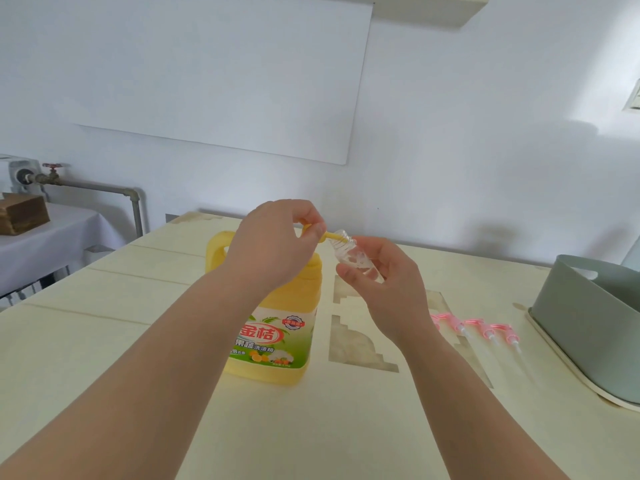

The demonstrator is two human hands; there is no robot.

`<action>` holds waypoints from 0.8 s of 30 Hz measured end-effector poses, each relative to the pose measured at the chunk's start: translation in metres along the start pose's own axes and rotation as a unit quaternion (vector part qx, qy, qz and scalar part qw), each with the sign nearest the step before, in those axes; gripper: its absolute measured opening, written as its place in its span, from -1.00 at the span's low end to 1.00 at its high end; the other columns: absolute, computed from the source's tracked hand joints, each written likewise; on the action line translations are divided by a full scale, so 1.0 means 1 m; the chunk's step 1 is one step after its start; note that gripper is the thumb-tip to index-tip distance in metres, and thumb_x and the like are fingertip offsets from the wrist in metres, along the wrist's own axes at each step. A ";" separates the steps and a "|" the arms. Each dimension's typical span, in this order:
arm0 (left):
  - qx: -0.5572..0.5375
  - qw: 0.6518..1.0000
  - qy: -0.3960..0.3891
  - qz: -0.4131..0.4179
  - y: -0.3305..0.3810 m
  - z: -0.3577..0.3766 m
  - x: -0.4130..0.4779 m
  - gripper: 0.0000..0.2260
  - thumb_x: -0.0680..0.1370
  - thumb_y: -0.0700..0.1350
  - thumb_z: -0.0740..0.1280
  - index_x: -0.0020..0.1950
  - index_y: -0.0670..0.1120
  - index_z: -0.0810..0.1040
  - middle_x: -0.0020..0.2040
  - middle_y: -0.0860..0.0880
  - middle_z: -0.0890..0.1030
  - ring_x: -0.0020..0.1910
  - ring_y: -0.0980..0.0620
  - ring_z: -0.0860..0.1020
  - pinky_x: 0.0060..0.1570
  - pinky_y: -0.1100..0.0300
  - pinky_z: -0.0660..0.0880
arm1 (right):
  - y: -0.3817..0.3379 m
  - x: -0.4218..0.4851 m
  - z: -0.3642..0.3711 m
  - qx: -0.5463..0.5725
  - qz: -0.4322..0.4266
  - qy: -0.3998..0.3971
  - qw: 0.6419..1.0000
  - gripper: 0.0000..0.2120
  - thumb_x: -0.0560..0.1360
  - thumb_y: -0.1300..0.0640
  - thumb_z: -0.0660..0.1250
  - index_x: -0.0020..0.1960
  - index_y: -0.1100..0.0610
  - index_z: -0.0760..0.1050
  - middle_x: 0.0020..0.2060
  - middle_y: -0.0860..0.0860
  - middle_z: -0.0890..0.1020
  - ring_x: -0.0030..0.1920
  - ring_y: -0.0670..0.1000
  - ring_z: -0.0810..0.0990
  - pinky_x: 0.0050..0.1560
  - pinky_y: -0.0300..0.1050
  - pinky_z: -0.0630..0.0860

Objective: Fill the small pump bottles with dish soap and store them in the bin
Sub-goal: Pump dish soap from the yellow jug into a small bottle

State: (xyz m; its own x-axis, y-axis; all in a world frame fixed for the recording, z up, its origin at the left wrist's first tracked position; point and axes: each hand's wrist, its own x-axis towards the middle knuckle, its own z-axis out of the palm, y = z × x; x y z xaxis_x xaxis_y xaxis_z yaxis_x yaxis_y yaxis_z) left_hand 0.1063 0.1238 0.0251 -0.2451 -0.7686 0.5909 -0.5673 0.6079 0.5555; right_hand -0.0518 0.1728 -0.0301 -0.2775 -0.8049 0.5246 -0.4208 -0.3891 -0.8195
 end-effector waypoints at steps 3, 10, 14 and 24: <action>-0.008 1.000 0.002 -0.006 -0.003 0.004 -0.001 -0.88 0.56 0.01 0.27 -0.18 0.13 0.51 -0.18 0.27 0.50 -0.04 0.23 0.43 -0.15 0.26 0.26 | 0.004 0.000 0.002 0.012 -0.008 0.006 1.000 -0.74 0.40 0.18 0.51 0.03 -0.06 0.57 -0.14 -0.20 0.68 -0.08 -0.21 0.62 -0.10 -0.42 0.46; 0.023 1.000 -0.011 -0.008 -0.007 0.005 -0.001 -0.89 0.55 0.06 0.28 -0.16 0.12 0.54 -0.22 0.30 0.47 -0.04 0.19 0.46 -0.08 0.21 0.32 | 0.013 -0.001 0.005 0.023 -0.008 0.010 1.000 -0.68 0.39 0.21 0.52 -0.01 -0.13 0.53 -0.16 -0.30 0.65 -0.11 -0.25 0.60 -0.07 -0.41 0.47; -0.011 1.000 0.019 -0.020 -0.012 0.016 -0.011 -0.87 0.55 0.06 0.27 -0.17 0.12 0.52 -0.18 0.28 0.52 0.04 0.19 0.47 0.44 0.03 0.06 | 0.019 -0.004 0.008 0.035 0.004 0.021 0.999 -0.68 0.38 0.21 0.52 0.01 -0.13 0.54 -0.13 -0.24 0.67 -0.07 -0.20 0.63 -0.01 -0.31 0.53; 0.009 0.999 0.018 -0.043 -0.006 0.012 -0.015 -0.86 0.57 0.07 0.23 -0.04 0.10 0.57 -0.21 0.30 0.41 -0.02 0.22 0.29 0.45 0.07 -0.05 | 0.006 -0.006 0.007 0.029 0.014 0.010 0.999 -0.67 0.38 0.21 0.52 0.01 -0.12 0.54 -0.13 -0.21 0.65 -0.13 -0.29 0.59 -0.09 -0.46 0.45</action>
State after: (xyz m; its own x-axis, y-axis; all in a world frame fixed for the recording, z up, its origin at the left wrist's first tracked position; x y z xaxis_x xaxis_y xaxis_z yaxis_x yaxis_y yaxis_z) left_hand 0.1041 0.1296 0.0059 -0.1667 -0.8105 0.5615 -0.5994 0.5355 0.5950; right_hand -0.0466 0.1725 -0.0401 -0.3051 -0.8069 0.5059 -0.3628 -0.3927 -0.8451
